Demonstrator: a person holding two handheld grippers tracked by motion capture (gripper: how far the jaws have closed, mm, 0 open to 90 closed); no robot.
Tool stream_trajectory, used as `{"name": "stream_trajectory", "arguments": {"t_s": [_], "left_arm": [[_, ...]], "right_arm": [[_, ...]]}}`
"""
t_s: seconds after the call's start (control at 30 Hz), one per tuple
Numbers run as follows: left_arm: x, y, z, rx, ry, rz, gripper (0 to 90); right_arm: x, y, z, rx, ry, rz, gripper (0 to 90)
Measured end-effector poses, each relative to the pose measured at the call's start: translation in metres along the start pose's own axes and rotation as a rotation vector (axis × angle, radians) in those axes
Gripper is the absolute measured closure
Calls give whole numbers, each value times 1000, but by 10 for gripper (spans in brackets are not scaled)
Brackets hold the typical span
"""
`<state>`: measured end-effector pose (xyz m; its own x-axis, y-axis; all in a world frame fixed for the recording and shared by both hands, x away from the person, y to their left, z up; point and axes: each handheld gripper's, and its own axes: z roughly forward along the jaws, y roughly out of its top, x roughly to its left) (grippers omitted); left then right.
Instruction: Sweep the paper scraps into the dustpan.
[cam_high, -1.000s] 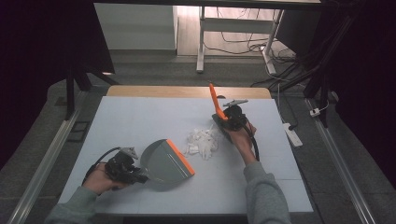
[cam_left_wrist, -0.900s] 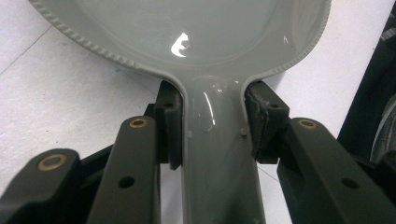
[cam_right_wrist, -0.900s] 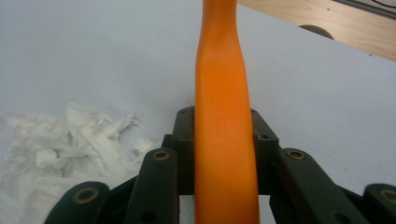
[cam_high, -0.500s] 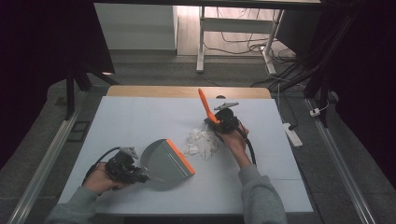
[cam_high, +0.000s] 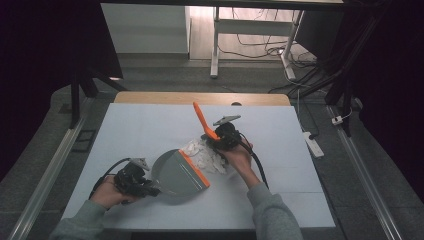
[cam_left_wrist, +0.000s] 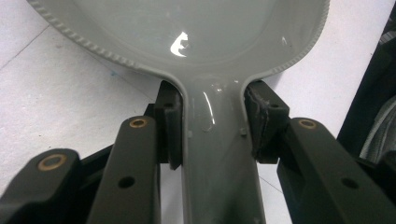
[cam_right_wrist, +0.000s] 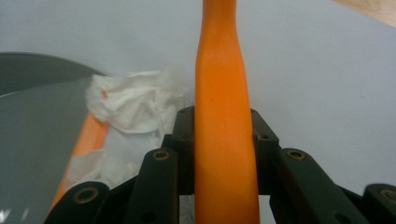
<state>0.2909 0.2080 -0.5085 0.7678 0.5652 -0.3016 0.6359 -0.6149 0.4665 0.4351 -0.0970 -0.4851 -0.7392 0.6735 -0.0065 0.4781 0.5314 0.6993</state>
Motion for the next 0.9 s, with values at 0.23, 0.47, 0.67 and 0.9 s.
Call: {"name": "stream_trajectory", "arguments": {"t_s": [0.23,0.47,0.67,0.9], "left_arm": [[1,0,0,0,-4,-1,613],[0,0,1,2,-3,-1,613],[0,0,1,1,0,-2,612],[0,0,1,-1,-3,-5,613]], "right_arm": [[25,1,3,20,12,-73,700],[52,1,-4,8,115,-96,700],[54,6,-22,-63,112,-83,700],[30,4,-39,-101,50,-33,700]]}}
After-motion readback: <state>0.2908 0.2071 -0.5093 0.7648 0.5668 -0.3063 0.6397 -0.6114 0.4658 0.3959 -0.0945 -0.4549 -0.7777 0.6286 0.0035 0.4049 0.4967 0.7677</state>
